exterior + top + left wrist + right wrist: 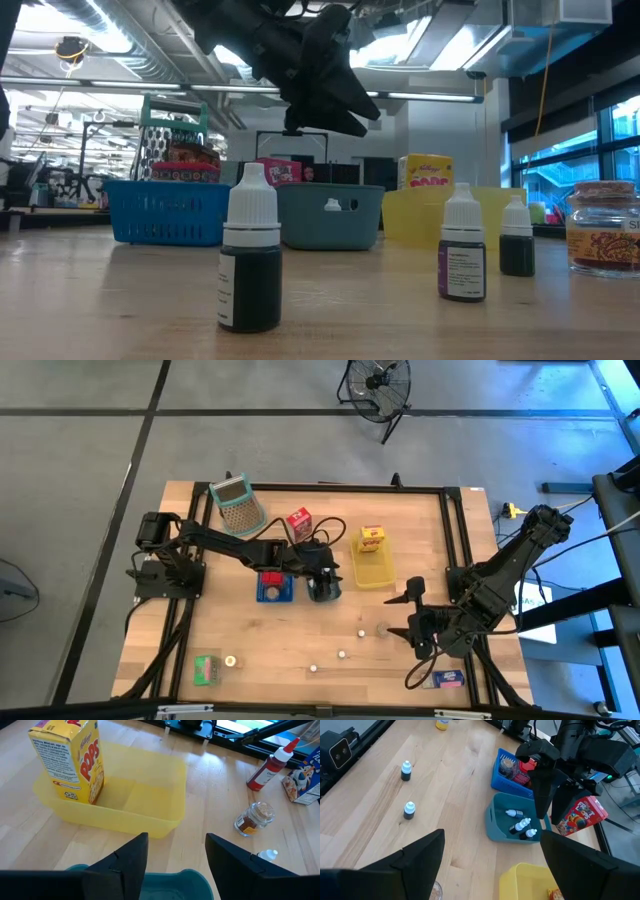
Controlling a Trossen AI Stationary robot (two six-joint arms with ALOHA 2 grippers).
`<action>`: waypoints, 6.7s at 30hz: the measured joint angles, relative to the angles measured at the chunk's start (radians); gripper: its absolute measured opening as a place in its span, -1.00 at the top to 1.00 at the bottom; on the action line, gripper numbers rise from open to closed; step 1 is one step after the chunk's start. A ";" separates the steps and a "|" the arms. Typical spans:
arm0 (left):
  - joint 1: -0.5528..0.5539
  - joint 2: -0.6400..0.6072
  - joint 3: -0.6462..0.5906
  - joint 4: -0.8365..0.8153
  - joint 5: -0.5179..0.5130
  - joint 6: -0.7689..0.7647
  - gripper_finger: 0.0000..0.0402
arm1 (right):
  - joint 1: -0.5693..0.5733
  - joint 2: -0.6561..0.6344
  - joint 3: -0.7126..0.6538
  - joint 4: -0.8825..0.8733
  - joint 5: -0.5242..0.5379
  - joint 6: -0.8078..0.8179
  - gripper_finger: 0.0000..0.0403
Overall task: Pick & Place Kitchen Items
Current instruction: Put the red cereal box into the yellow bin
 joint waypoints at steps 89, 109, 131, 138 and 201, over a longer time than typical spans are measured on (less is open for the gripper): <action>0.000 0.000 0.000 0.000 0.000 0.000 0.04 | -0.001 0.000 0.000 -0.081 0.167 0.171 -0.65; 0.000 0.000 0.000 0.000 0.000 0.000 0.04 | -0.001 0.000 0.000 -0.059 0.056 0.145 -0.65; 0.000 0.000 0.000 0.000 0.000 0.000 0.04 | -0.001 0.000 0.000 -0.013 -0.069 0.084 -0.65; 0.000 0.000 0.000 0.000 0.000 0.000 0.04 | -0.001 0.000 0.000 -0.013 -0.072 0.084 -0.65; 0.000 0.000 0.000 0.000 0.000 0.000 0.04 | -0.001 0.000 0.000 -0.013 -0.072 0.084 -0.65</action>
